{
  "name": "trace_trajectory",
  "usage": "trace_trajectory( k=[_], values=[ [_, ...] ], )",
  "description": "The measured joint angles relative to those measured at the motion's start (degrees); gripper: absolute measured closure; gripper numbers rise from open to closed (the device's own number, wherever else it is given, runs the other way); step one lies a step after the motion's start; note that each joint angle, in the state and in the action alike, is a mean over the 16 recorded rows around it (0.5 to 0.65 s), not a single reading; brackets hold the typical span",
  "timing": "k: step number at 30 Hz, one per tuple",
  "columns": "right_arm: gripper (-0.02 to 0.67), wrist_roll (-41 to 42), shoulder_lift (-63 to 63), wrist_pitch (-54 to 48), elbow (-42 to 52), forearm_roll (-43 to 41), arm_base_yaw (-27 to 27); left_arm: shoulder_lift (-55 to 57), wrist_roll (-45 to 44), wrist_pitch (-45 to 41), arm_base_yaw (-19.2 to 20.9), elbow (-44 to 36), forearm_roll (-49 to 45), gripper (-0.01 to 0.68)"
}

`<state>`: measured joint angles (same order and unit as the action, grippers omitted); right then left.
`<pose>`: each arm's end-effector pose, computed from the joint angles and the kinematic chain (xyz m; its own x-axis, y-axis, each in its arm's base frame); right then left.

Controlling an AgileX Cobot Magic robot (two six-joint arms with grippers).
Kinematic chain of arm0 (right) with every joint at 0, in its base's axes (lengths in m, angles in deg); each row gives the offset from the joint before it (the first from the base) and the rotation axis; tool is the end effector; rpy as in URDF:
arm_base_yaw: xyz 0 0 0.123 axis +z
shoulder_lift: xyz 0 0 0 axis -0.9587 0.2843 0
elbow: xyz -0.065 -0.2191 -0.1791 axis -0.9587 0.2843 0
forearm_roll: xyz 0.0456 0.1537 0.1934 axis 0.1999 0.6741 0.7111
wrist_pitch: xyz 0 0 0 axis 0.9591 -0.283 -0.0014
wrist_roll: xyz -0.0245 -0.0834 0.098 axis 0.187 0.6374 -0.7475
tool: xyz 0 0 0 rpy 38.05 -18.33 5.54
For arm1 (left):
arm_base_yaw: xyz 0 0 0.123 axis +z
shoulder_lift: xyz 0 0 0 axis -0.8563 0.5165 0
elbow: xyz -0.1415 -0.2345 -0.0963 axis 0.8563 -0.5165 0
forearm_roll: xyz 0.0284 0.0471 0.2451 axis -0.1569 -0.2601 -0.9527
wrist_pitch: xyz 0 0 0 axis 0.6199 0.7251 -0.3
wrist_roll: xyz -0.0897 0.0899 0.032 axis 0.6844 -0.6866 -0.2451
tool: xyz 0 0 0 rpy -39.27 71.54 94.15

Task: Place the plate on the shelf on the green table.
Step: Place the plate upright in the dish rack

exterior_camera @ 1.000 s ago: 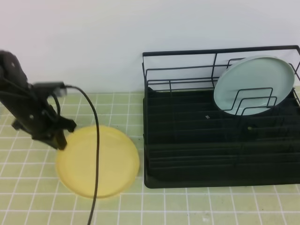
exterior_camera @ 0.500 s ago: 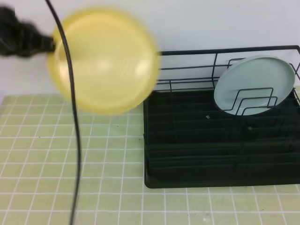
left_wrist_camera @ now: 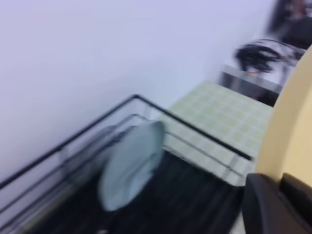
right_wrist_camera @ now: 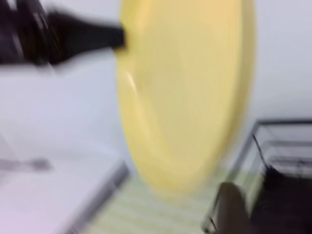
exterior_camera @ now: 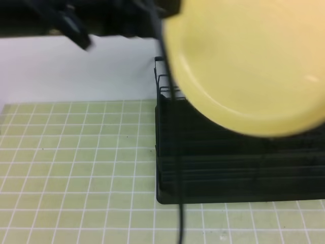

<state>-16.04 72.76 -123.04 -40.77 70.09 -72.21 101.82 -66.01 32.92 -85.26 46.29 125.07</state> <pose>0.1062 0.0762 0.3656 -0.2149 0.2811 -0.9353 -0.5400 0.7638 0.3536 0.2514 -0.1890 0.4762 -0.2227 0.0970 -0.9700 0.7794 0.6155 -0.1174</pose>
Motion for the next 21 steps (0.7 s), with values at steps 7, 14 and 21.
trace_trajectory(
  k=[7, 14, 21],
  values=[
    [0.225, 2.7, 0.1, 3.7, 0.0, 7.5, 0.0, 1.7, -1.0, 3.7, -8.4, -0.1, 0.4, 0.672],
    [0.217, 5.1, 0.1, 6.1, 0.0, 11.5, 0.0, 2.8, -2.6, 6.0, -12.5, -0.2, 1.9, 0.672],
    [0.379, 7.0, 0.1, 6.5, 0.0, 11.8, -0.1, 3.0, -6.0, 5.7, -13.5, -0.2, 5.7, 0.671]
  ],
)
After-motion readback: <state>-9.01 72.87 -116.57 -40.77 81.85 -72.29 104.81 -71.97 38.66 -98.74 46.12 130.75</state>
